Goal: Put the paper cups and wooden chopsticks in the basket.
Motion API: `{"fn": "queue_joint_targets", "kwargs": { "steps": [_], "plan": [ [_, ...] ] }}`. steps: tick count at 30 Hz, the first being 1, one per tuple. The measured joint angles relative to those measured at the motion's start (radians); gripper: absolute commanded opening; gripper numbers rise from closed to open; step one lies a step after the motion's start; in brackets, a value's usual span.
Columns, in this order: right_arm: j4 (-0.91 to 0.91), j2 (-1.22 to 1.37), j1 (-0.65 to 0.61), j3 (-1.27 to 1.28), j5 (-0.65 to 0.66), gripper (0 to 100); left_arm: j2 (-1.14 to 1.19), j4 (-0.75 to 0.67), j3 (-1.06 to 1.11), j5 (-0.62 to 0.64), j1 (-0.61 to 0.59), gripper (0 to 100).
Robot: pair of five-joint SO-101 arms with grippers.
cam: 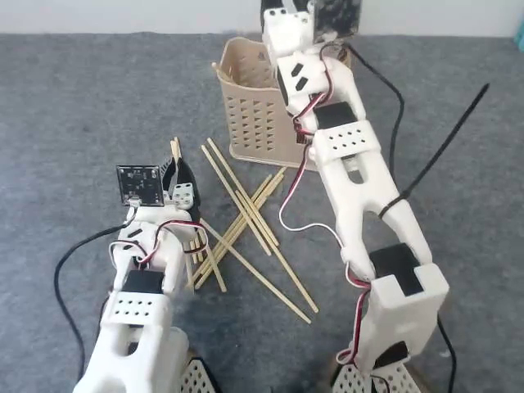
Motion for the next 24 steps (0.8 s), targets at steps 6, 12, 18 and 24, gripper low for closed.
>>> {"fn": "queue_joint_targets", "kwargs": {
  "steps": [6,12,18,24],
  "plan": [
    [0.296,-0.132,0.0,0.0,-0.054,16.2,0.0,0.0,0.0,0.0,0.0,1],
    [0.618,-0.334,0.0,0.0,-0.054,16.2,0.0,0.0,0.0,0.0,0.0,1],
    [1.138,-0.537,0.005,0.0,-0.057,13.9,0.0,0.0,0.0,0.0,-0.029,1],
    [1.462,-0.671,0.006,0.133,-0.172,1.6,0.0,0.0,0.0,0.0,-0.035,1]
  ]
}}
